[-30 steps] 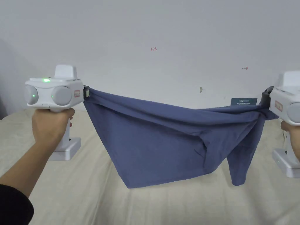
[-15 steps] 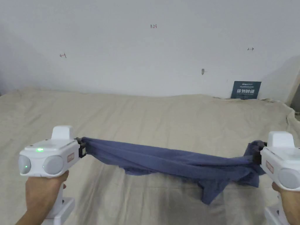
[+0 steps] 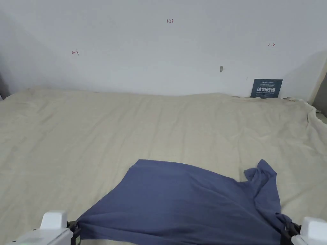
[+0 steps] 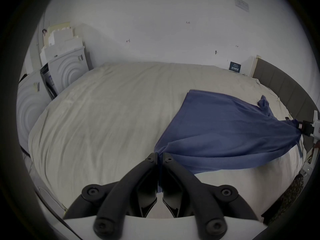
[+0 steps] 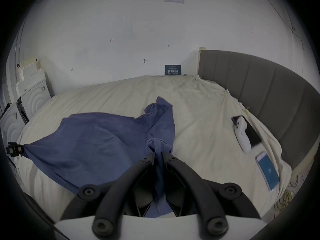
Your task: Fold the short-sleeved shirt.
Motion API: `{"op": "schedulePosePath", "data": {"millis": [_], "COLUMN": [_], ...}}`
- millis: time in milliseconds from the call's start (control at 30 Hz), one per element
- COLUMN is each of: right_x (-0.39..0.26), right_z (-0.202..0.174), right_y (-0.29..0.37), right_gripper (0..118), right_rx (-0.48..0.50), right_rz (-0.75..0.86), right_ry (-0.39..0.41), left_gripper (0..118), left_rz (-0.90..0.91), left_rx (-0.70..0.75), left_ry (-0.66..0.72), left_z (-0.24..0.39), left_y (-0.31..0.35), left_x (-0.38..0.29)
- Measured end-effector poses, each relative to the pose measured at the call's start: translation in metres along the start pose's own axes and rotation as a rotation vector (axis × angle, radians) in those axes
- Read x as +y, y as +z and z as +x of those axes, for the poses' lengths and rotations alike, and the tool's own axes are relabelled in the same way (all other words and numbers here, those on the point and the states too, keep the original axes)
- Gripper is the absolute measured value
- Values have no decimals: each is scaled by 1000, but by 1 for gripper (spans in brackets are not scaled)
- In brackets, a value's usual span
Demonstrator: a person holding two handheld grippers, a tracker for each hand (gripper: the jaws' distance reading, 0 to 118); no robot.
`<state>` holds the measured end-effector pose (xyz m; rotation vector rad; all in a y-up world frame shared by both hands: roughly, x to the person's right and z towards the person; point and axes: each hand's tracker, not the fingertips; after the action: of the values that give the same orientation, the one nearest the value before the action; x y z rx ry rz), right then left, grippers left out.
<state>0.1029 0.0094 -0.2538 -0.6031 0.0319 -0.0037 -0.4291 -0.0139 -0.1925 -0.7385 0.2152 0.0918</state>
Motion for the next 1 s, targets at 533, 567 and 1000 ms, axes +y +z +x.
{"op": "schedulePosePath", "data": {"millis": [533, 567, 1000], "right_x": [-78, -80, -73], "right_z": [5, 5, 8], "right_y": [33, 29, 42], "right_gripper": [6, 6, 67], "right_rx": [-50, -58, -98], "right_rz": [-149, -167, -248], "right_ry": [-85, -82, -64], "left_gripper": [1, 1, 64], "left_rz": [-99, -113, -236], "left_rx": [49, 57, 96], "left_ry": [33, 35, 105], "left_z": [-14, -14, -7], "left_y": [19, 13, 1], "left_x": [-72, -76, -82]}}
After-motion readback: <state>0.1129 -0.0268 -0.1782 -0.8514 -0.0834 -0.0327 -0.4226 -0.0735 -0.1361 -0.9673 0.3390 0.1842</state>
